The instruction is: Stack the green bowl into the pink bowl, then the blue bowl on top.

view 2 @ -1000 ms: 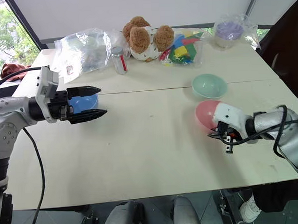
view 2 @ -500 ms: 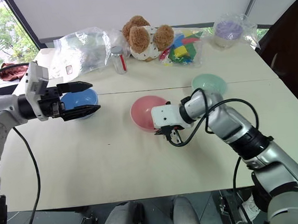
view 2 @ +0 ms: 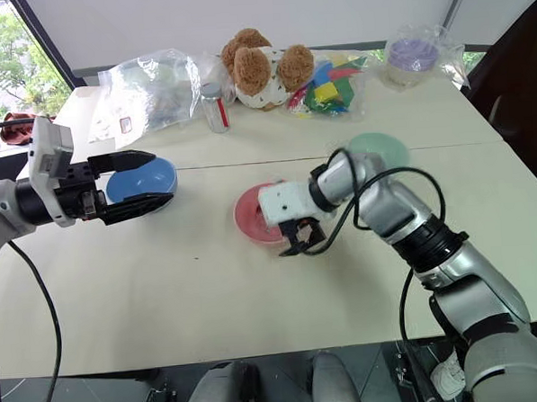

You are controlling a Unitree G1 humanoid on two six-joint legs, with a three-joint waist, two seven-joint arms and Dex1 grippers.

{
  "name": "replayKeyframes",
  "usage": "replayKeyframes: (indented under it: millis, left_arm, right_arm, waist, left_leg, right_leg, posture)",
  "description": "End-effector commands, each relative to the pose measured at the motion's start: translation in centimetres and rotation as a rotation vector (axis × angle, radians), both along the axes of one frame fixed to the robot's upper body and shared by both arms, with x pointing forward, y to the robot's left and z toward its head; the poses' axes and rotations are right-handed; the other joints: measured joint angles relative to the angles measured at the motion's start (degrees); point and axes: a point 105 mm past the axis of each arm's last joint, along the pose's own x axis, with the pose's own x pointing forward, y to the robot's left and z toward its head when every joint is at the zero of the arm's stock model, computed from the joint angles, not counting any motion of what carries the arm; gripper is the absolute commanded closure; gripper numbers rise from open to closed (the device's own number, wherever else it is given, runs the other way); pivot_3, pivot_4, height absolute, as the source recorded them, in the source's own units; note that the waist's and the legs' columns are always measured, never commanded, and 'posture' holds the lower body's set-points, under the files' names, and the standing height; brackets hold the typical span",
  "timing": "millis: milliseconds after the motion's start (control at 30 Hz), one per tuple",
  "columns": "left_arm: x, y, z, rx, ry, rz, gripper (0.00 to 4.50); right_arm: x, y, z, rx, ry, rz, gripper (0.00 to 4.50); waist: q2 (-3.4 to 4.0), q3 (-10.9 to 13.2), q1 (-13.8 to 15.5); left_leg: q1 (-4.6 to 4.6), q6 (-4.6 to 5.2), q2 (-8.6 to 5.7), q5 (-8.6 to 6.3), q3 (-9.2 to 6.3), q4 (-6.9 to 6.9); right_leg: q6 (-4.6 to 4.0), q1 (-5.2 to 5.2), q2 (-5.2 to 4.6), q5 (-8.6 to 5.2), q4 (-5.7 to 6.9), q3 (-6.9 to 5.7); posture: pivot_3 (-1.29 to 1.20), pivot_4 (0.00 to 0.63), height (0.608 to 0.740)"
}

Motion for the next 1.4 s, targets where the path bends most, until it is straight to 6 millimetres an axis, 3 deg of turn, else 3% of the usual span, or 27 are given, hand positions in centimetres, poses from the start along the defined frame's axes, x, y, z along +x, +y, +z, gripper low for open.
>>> replayKeyframes:
  millis: [33, 100, 233, 367, 633, 767, 900, 1067, 1267, 1400]
  left_arm:
    - [-0.1, -0.1, 1.5, -0.006, -0.064, -0.015, 0.00]
    - [0.2, -0.3, 1.5, -0.013, -0.065, -0.022, 0.00]
    - [0.6, -0.5, 1.4, -0.017, -0.069, -0.036, 0.00]
    - [1.0, -0.7, 1.2, -0.013, -0.072, -0.049, 0.00]
    - [0.9, -0.7, 1.2, -0.003, -0.079, -0.049, 0.00]
    - [0.7, -0.6, 1.4, 0.002, -0.082, -0.040, 0.00]
    - [0.6, -0.5, 1.4, 0.009, -0.086, -0.030, 0.00]
    - [0.7, -0.6, 1.5, 0.008, -0.089, -0.026, 0.00]
    - [0.8, -0.7, 1.7, 0.005, -0.092, -0.029, 0.00]
    - [1.0, -0.8, 1.8, 0.002, -0.093, -0.032, 0.00]
  right_arm:
    - [1.2, -2.6, 5.1, 0.117, -0.087, -0.139, 0.04]
    - [2.3, -5.1, 6.1, 0.136, -0.110, -0.254, 0.04]
    - [5.2, -10.4, 5.8, 0.135, -0.151, -0.491, 0.04]
    - [8.1, -15.6, 3.8, 0.094, -0.180, -0.727, 0.04]
    - [10.2, -17.5, -0.9, 0.108, -0.036, -0.866, 0.04]
    - [10.6, -17.7, -2.0, 0.099, -0.013, -0.890, 0.04]
    - [10.8, -17.7, -2.2, 0.107, -0.004, -0.895, 1.85]
    - [11.0, -17.4, -1.7, 0.122, -0.014, -0.880, 4.49]
    - [10.9, -15.4, 1.5, 0.105, -0.116, -0.733, 4.49]
    - [6.4, -8.9, 4.0, 0.091, -0.077, -0.335, 4.49]
  waist:
    - [0.00, 0.00, 0.17]
    - [-0.01, 0.00, 0.29]
    - [-0.01, -0.01, -0.03]
    - [0.00, 0.00, -0.29]
    - [0.02, 0.01, -1.08]
    - [0.03, 0.01, -1.06]
    - [0.03, 0.02, -1.38]
    - [0.03, 0.02, -1.68]
    - [0.07, 0.04, -1.67]
    - [0.15, 0.09, -1.66]
  left_leg:
    - [0.00, 0.00, 0.00, 0.00, -0.01, 0.00]
    - [0.00, 0.00, -0.02, 0.00, -0.01, 0.00]
    - [0.01, 0.01, -0.04, 0.00, 0.04, -0.02]
    - [0.02, 0.00, -0.03, 0.00, 0.09, -0.07]
    - [0.02, -0.04, 0.04, 0.02, 0.18, -0.10]
    - [0.01, -0.04, 0.03, 0.02, 0.17, -0.10]
    - [0.01, -0.04, 0.03, 0.02, 0.17, -0.10]
    - [0.01, -0.05, 0.03, 0.03, 0.16, -0.10]
    - [0.02, -0.08, 0.04, 0.04, 0.14, -0.11]
    - [-0.01, -0.08, 0.04, 0.04, 0.12, -0.12]
  right_leg:
    - [0.00, 0.00, -0.01, 0.00, 0.00, 0.00]
    - [0.00, 0.03, -0.07, 0.00, 0.00, -0.03]
    - [0.00, 0.06, -0.10, 0.00, -0.09, -0.03]
    - [0.00, 0.02, -0.04, 0.00, -0.07, -0.02]
    - [0.00, -0.06, 0.14, 0.00, -0.03, 0.07]
    - [0.00, -0.04, 0.11, 0.00, -0.05, 0.07]
    - [0.00, -0.04, 0.09, 0.00, -0.05, 0.07]
    - [0.00, -0.04, 0.03, 0.00, -0.05, 0.09]
    - [0.00, -0.04, 0.02, 0.00, -0.04, 0.09]
    - [0.00, -0.10, 0.04, 0.00, -0.01, 0.09]
  posture:
    - [0.00, 0.150, 0.740]
    - [0.00, 0.150, 0.740]
    - [0.00, 0.150, 0.740]
    - [0.00, 0.150, 0.740]
    - [0.00, 0.150, 0.740]
    - [0.00, 0.150, 0.740]
    - [0.00, 0.150, 0.740]
    - [0.00, 0.150, 0.740]
    - [0.00, 0.150, 0.740]
    - [0.00, 0.150, 0.740]
